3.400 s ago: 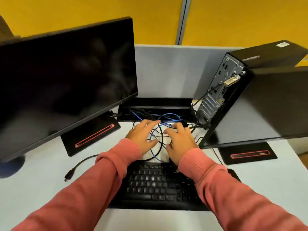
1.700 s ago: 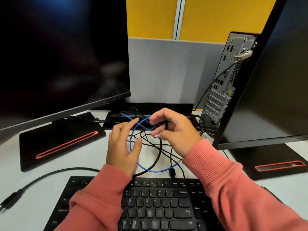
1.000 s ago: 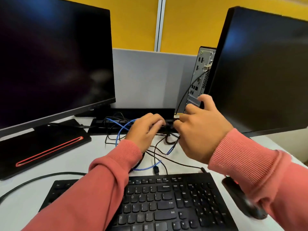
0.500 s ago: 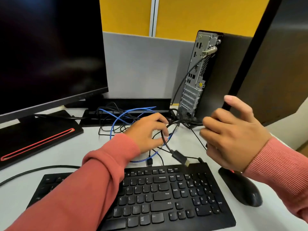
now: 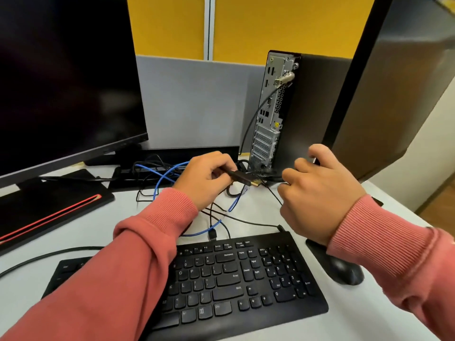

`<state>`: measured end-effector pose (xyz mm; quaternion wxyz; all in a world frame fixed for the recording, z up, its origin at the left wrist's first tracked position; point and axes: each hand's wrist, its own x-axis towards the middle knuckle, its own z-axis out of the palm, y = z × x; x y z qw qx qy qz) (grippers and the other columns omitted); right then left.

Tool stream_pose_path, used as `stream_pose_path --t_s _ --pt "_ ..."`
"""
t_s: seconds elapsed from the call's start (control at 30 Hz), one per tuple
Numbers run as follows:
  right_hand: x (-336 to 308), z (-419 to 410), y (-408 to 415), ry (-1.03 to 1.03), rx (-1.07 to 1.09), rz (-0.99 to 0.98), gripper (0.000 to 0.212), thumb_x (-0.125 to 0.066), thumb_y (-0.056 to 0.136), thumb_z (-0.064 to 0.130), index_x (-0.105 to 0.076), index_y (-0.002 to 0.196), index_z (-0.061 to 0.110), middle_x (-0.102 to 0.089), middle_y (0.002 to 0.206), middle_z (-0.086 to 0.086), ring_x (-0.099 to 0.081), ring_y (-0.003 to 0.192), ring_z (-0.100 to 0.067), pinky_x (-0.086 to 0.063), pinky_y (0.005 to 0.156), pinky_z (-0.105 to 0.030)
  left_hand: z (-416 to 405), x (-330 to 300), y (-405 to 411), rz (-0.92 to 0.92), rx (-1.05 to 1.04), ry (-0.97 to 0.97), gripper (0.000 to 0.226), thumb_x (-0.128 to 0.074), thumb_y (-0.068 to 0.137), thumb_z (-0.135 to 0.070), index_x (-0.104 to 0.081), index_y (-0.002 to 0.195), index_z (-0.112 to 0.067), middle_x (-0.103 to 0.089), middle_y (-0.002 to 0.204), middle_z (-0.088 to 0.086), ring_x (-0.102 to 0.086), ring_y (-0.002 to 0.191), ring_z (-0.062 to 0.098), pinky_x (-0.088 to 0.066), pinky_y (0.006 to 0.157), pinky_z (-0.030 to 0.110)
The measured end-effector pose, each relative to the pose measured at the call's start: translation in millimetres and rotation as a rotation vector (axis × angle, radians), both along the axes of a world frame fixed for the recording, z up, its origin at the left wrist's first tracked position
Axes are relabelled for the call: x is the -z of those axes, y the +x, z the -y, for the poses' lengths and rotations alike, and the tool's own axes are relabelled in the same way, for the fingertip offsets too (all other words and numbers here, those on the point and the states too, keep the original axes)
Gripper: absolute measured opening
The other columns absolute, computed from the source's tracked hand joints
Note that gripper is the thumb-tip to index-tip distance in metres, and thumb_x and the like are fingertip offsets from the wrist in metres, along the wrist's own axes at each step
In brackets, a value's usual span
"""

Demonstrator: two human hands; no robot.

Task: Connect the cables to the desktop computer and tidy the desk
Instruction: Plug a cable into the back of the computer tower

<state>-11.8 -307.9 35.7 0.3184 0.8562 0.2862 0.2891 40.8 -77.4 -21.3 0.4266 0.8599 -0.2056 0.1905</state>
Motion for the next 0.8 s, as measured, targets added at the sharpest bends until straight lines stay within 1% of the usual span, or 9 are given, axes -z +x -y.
stream_pose_path --t_s 0.1,0.17,0.23,0.3,0.33,0.4,0.47,0.63,0.8 --pt "-6.3 -11.5 -7.0 0.036 0.099 -0.087 0.032 -0.052 0.082 0.029 -0.052 0.053 0.016 -0.048 0.05 -0.003 -0.04 0.051 -0.023 -0.032 0.08 -0.045 -8.9 -6.1 -6.5 -0.041 0.075 -0.03 0.014 -0.061 0.078 -0.013 -0.067 0.084 -0.024 -0.064 0.091 0.005 -0.057 0.08 0.022 -0.049 0.076 0.036" --pt "-7.3 -21.7 -16.6 0.071 0.153 -0.18 0.029 -0.049 0.088 0.037 -0.056 0.067 0.018 -0.056 0.061 -0.002 -0.046 0.057 -0.023 -0.03 0.083 -0.045 -10.9 -6.8 -6.7 -0.074 0.127 -0.008 0.013 -0.059 0.078 -0.019 -0.065 0.085 -0.028 -0.06 0.095 0.005 -0.056 0.083 0.023 -0.047 0.077 0.034" --pt "-1.7 -35.7 -21.6 0.155 0.193 -0.31 0.034 -0.041 0.094 0.045 -0.061 0.108 0.021 -0.064 0.097 -0.001 -0.057 0.086 -0.026 -0.034 0.095 -0.046 -13.4 -5.7 -1.0 -0.073 0.13 0.01 0.006 -0.059 0.086 -0.028 -0.065 0.087 -0.029 -0.056 0.096 0.003 -0.055 0.084 0.023 -0.046 0.077 0.033" --pt "12.9 -49.2 -17.9 0.38 0.19 -0.467 0.06 -0.041 0.098 0.046 -0.03 0.151 0.022 -0.05 0.135 0.002 -0.05 0.121 -0.022 -0.034 0.108 -0.041 -15.6 -2.4 10.1 -0.022 0.105 0.003 0.015 -0.058 0.093 -0.035 -0.068 0.09 -0.024 -0.056 0.092 0.002 -0.055 0.081 0.018 -0.044 0.074 0.03" --pt "22.5 -56.4 -12.5 0.581 0.182 -0.571 0.072 -0.046 0.098 0.042 -0.012 0.158 0.023 -0.038 0.146 0.006 -0.042 0.132 -0.018 -0.033 0.112 -0.037 -16.0 -1.8 14.8 0.012 0.079 -0.007 0.019 -0.056 0.097 -0.036 -0.069 0.092 -0.023 -0.057 0.089 0.0 -0.056 0.081 0.016 -0.044 0.073 0.028" --pt "46.2 -69.3 9.0 1.059 0.128 -0.731 0.083 -0.057 0.097 0.026 -0.003 0.16 0.027 -0.022 0.157 0.011 -0.026 0.144 -0.012 -0.025 0.117 -0.027 -17.8 -1.0 25.5 0.055 0.002 -0.028 0.027 -0.051 0.1 -0.041 -0.072 0.092 -0.026 -0.061 0.081 -0.003 -0.057 0.08 0.015 -0.045 0.074 0.03" --pt "67.5 -80.3 34.8 1.311 0.123 -0.711 0.081 -0.06 0.094 0.015 -0.013 0.159 0.03 -0.014 0.162 0.011 -0.016 0.15 -0.013 -0.019 0.12 -0.027 -19.2 -1.1 35.5 0.083 -0.091 -0.005 0.035 -0.045 0.099 -0.051 -0.073 0.091 -0.031 -0.064 0.072 -0.006 -0.056 0.082 0.012 -0.042 0.078 0.033" --pt "86.6 -89.3 90.5 1.243 0.377 -0.604 0.059 -0.044 0.099 0.033 -0.025 0.152 0.047 0.005 0.168 0.004 0.007 0.153 -0.022 -0.007 0.122 -0.05 -20.5 0.9 50.2 0.075 -0.092 -0.185 0.028 -0.05 0.106 -0.032 -0.075 0.098 -0.024 -0.059 0.057 -0.005 -0.066 0.069 0.013 -0.054 0.076 0.035" --pt "105.5 -84.4 102.8 1.271 0.45 -0.531 0.028 -0.04 0.1 0.047 -0.054 0.124 0.046 -0.03 0.152 0.013 -0.018 0.142 -0.018 -0.02 0.11 -0.048 -34.2 14.9 69.1 0.134 -0.277 -0.286 0.027 -0.041 0.107 -0.034 -0.068 0.108 -0.027 -0.048 0.057 -0.002 -0.049 0.051 0.016 -0.046 0.058 0.042"
